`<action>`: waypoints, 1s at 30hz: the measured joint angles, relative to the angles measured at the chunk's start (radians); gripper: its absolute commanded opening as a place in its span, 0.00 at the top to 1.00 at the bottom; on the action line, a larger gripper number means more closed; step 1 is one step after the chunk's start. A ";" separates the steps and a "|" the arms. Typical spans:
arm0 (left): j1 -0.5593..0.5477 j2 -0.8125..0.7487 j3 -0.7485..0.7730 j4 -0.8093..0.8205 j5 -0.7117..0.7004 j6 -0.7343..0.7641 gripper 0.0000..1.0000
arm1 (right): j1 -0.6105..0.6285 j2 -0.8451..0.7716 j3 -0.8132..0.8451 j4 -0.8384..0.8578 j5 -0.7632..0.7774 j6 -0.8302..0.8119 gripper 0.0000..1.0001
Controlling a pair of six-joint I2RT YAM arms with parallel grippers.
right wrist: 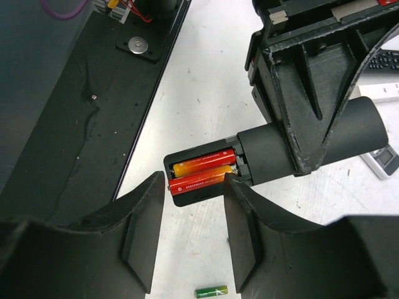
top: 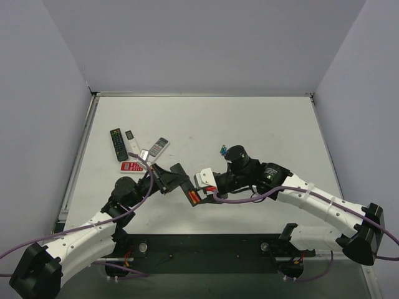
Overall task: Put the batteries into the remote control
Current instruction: Load the battery into the remote control.
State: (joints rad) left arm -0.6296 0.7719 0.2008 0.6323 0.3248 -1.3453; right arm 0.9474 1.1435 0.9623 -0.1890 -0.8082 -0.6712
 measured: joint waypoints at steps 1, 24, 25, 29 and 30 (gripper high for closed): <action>0.000 0.001 0.000 0.003 0.002 0.000 1.00 | 0.000 0.006 0.002 -0.003 -0.009 -0.002 0.62; 0.002 0.032 0.000 0.038 0.020 -0.014 1.00 | -0.005 0.065 0.025 -0.037 -0.041 -0.015 0.70; 0.002 0.032 0.000 0.038 0.020 -0.015 1.00 | -0.005 0.065 0.025 -0.039 -0.040 -0.016 0.71; 0.004 0.032 0.000 0.038 0.019 -0.016 1.00 | -0.004 0.068 0.026 -0.042 -0.033 -0.021 0.71; 0.005 0.032 0.000 0.038 0.018 -0.016 1.00 | -0.004 0.071 0.027 -0.043 -0.031 -0.023 0.71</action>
State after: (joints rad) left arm -0.6247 0.8036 0.2008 0.6701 0.3428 -1.3613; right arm 0.9436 1.2140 0.9890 -0.2317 -0.8391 -0.6945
